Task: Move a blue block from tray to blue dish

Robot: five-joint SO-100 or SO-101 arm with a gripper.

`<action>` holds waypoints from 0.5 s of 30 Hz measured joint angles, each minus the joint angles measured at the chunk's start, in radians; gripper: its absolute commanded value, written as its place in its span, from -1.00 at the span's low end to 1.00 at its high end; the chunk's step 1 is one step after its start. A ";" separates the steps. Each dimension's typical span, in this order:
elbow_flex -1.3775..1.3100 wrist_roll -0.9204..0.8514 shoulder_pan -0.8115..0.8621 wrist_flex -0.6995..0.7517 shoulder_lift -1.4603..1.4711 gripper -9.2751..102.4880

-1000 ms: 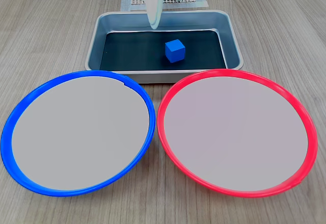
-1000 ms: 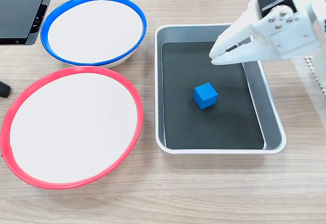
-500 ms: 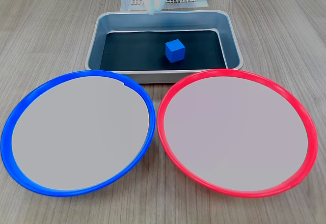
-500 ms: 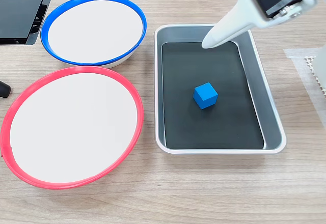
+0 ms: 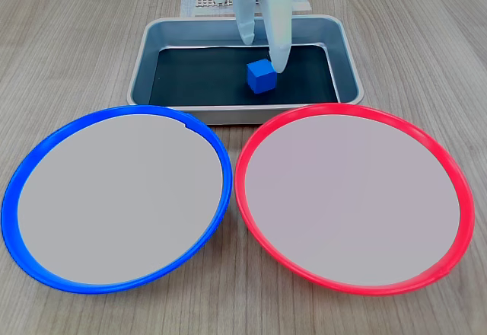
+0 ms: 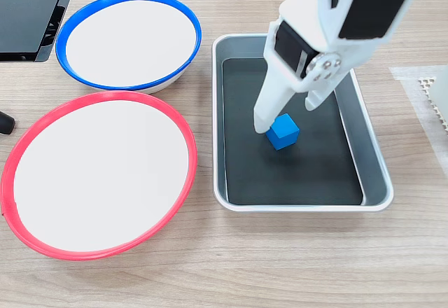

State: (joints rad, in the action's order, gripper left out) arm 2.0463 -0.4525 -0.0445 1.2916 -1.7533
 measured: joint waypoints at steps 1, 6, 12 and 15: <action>0.000 -0.003 0.003 0.000 0.018 -0.35; 0.000 0.003 0.014 -0.011 0.081 -0.41; 0.000 -0.003 0.014 -0.083 0.106 -0.52; 0.000 -0.005 0.014 -0.118 0.110 -0.63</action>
State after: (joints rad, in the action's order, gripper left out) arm 2.0463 -0.4571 -0.0307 1.1735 -1.6429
